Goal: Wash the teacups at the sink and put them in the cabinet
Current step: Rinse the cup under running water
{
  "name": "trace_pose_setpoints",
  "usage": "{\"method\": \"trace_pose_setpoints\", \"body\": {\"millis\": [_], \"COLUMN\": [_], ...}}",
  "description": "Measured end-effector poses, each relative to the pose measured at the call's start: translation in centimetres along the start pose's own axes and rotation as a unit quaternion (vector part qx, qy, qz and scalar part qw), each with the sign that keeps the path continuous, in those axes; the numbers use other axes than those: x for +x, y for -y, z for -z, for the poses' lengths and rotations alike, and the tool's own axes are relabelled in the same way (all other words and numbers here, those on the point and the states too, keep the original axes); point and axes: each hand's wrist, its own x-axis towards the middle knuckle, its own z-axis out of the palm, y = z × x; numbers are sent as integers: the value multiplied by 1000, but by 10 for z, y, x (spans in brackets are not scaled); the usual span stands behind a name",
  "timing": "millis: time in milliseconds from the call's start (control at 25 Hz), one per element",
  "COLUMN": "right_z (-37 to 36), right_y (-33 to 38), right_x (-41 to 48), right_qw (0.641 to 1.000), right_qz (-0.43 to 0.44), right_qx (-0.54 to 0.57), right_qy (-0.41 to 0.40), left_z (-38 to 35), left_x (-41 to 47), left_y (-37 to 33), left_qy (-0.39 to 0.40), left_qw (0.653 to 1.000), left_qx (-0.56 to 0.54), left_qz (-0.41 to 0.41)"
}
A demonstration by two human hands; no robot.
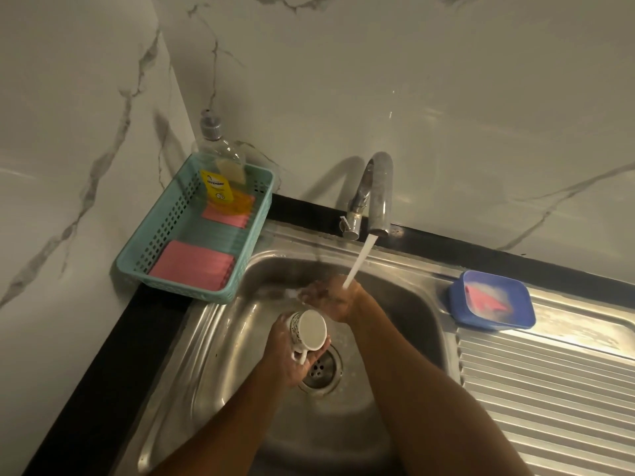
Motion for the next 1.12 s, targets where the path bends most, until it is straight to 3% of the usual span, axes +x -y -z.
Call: {"method": "trace_pose_setpoints", "body": {"millis": [80,240,320,360,440,520,560,680,800,920,1000,1120], "right_z": [-5,-11,-16,-23,-24,-12,-3,34,64,71,68,63], "right_y": [10,26,33,35,25,11,6,-1,-10,-21,-28,-36], "right_x": [1,-8,-19,-31,-51,-57,-60,-67,-62,-55,-49,-39], "right_qw": [996,994,965,912,658,532,523,561,690,775,797,786], "right_qz": [-20,-23,-7,37,151,194,221,274,316,346,358,363], "right_qx": [-87,-103,-257,-394,-732,-817,-816,-776,-651,-529,-487,-500], "right_qy": [-14,-31,-56,-106,-91,-105,-110,-84,-17,-4,-10,-34], "left_z": [2,1,-1,-2,-7,-15,-19,-31,-52,-69,-69,-56], "left_x": [4,9,10,10,10,5,4,6,9,11,12,12], "left_y": [1,3,3,4,3,3,3,1,-3,-1,-4,-15], "left_qy": [-4,-13,-11,-9,-5,-3,-4,-3,0,8,31,40], "left_qw": [1000,1000,1000,1000,1000,1000,1000,999,996,985,977,974], "left_qx": [2,10,11,13,8,14,23,46,87,170,204,221], "left_qz": [-3,-2,-5,-7,-9,-10,-13,-18,14,39,44,36]}}
